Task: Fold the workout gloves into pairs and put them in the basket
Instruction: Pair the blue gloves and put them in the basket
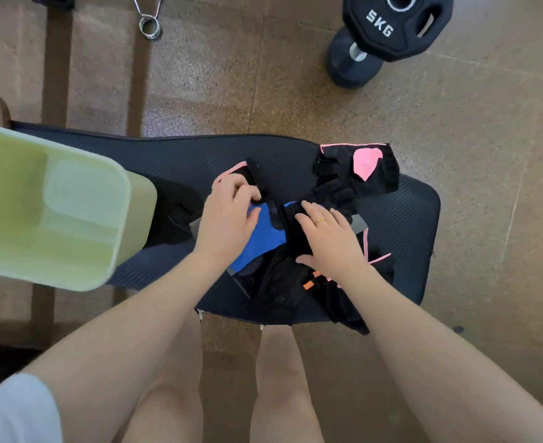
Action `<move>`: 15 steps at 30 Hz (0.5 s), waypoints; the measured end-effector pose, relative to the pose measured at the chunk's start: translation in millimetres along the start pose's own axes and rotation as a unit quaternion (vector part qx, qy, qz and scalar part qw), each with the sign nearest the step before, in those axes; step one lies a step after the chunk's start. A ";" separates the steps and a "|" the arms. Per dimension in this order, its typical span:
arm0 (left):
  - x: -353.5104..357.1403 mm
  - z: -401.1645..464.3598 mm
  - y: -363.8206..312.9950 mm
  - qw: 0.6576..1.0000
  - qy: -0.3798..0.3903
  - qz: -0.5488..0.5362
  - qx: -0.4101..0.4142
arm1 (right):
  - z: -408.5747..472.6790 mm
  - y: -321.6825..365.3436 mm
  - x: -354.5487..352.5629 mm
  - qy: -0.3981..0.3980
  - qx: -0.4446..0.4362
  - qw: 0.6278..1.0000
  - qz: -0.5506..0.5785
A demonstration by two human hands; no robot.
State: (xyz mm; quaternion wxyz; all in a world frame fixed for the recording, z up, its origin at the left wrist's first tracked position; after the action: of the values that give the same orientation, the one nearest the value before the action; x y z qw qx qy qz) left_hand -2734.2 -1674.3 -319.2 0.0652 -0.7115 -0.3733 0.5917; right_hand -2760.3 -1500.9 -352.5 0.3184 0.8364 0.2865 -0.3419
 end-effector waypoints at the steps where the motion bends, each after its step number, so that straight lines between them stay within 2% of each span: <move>1: 5.0 -6.7 2.9 0.999 0.015 0.021 0.021 | -0.5 -0.4 2.0 -0.008 -0.005 1.000 0.005; 5: 21.6 -21.2 6.2 0.991 0.083 0.103 0.029 | -1.7 -8.0 -10.7 -0.105 0.018 0.986 0.131; 7: 25.4 -19.7 3.4 0.985 0.083 0.152 -0.002 | -3.2 -14.3 -24.6 -0.157 0.043 0.966 0.202; 10: 27.6 -15.8 -6.5 0.979 0.111 0.169 -0.040 | -8.9 -27.2 -49.2 -0.251 0.093 0.922 0.279; 12: 24.8 -15.0 -13.0 0.982 0.104 0.159 -0.018 | -13.6 -34.0 -60.6 -0.267 0.125 0.905 0.306; 15: 21.1 -16.3 -12.5 0.976 0.120 0.175 0.041 | -22.8 -35.8 -72.2 -0.250 0.132 0.880 0.381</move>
State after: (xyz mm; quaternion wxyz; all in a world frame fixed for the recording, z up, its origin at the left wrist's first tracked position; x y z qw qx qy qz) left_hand -2724.9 -1646.8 -324.4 0.0341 -0.8284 -0.2074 0.5192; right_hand -2819.8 -1480.5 -297.2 0.3722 0.8020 -0.1908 -0.4265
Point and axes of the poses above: each hand's wrist, its own z-axis towards the middle knuckle, its own x-axis out of the palm, y = z × x, the point moved 4 cm from there along z, towards the middle knuckle, and after that the axes turned 14 degrees about -x, right-handed, at the moved point
